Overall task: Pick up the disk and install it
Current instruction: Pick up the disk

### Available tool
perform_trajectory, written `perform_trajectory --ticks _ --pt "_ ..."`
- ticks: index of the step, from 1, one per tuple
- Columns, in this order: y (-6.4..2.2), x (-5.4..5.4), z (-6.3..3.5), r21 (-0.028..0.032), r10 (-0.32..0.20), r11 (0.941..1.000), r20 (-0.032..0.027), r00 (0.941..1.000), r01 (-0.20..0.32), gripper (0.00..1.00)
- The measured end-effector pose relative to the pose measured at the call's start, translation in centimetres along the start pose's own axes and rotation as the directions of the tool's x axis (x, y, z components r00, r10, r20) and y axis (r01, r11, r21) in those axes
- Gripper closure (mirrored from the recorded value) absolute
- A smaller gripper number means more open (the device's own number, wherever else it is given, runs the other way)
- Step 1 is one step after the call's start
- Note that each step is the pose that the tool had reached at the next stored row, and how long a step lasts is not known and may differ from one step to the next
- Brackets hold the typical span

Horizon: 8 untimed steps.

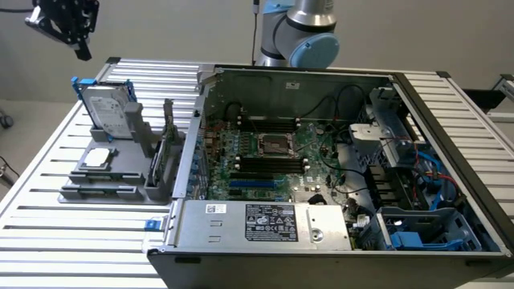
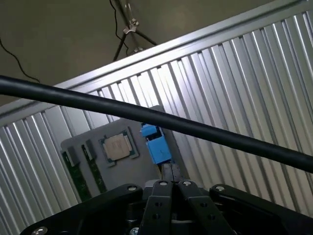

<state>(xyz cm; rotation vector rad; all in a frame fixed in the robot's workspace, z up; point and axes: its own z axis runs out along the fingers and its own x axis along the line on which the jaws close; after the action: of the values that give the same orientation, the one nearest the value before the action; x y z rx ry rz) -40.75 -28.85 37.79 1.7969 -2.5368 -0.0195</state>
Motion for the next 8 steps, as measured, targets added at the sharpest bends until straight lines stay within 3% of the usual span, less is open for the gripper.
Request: perform_trajectory --ticks 4,8 --pt "0.0 0.0 0.16 0.0013 -0.073 0.9973 -0.0021 0.9973 0.073 0.89" --pt "-0.01 -0.01 0.36 0.0025 -0.146 0.9893 -0.0041 0.9893 0.146 0.89"
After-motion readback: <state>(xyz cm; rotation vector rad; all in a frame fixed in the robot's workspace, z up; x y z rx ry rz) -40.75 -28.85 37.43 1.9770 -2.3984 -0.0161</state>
